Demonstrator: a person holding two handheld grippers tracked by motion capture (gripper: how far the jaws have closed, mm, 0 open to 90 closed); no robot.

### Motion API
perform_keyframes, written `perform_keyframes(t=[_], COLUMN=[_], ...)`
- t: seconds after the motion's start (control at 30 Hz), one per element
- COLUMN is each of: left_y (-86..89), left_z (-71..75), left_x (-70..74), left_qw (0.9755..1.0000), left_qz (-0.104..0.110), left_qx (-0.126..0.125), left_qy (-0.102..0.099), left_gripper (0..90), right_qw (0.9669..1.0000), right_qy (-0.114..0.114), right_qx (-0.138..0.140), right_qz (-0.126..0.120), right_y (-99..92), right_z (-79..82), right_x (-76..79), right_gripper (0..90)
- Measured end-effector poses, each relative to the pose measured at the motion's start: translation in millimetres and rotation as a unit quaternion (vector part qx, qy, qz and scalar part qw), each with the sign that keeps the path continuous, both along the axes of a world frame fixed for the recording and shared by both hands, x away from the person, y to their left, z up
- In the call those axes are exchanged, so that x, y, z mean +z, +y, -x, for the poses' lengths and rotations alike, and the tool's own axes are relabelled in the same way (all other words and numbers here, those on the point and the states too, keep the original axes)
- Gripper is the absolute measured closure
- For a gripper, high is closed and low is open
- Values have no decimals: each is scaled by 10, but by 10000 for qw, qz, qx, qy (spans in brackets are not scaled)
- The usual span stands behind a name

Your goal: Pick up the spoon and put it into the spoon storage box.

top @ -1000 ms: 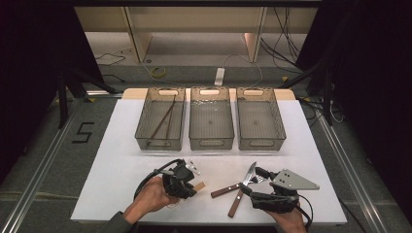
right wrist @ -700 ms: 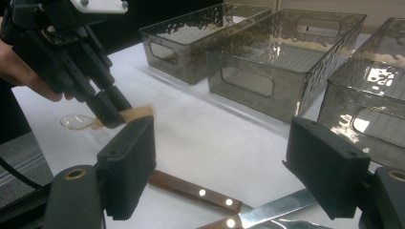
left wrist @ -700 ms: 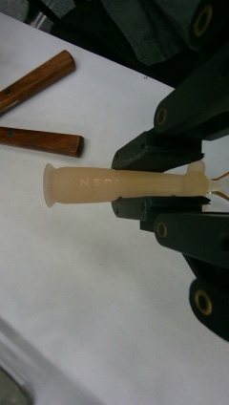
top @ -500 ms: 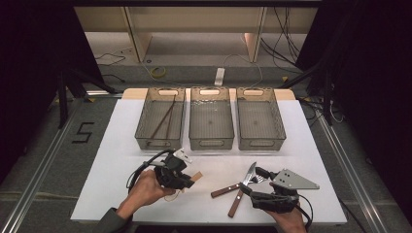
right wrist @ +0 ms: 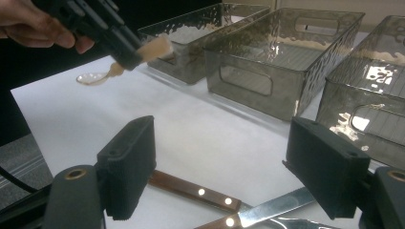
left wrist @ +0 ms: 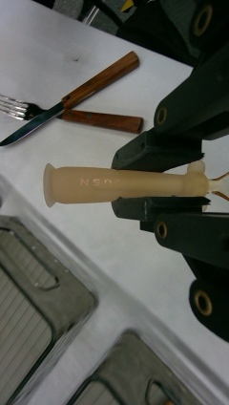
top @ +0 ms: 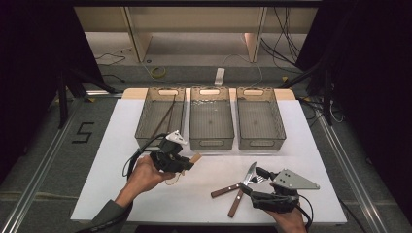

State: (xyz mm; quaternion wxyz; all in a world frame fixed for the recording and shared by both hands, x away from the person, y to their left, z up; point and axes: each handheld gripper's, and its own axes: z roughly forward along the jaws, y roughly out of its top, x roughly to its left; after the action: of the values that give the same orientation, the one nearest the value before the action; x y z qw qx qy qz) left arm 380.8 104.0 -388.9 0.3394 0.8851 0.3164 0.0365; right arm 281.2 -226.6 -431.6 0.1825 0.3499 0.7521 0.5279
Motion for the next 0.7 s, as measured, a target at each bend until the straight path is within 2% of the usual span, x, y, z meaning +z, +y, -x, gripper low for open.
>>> perform_keyframes(t=[0.2,0.33,0.5,0.7], left_y=[44,72,62,7], left_z=[-118,-196,-282,-351], left_x=[93,190,212,242], left_qw=[9998,9993,9989,9988], left_qz=[47,174,228,251], left_qx=[116,224,305,285], left_qy=[-155,-243,-272,-301], left_gripper=[762,762,762,762], right_qw=[10000,10000,10000,10000], right_qy=[6,5,7,7], right_qx=[-16,-18,-19,-8], right_qz=[4,2,2,-6], right_y=[-1,-5,-5,-3], right_z=[-4,-10,-8,-10], right_x=[-5,-9,-7,-10], right_gripper=[260,259,260,260])
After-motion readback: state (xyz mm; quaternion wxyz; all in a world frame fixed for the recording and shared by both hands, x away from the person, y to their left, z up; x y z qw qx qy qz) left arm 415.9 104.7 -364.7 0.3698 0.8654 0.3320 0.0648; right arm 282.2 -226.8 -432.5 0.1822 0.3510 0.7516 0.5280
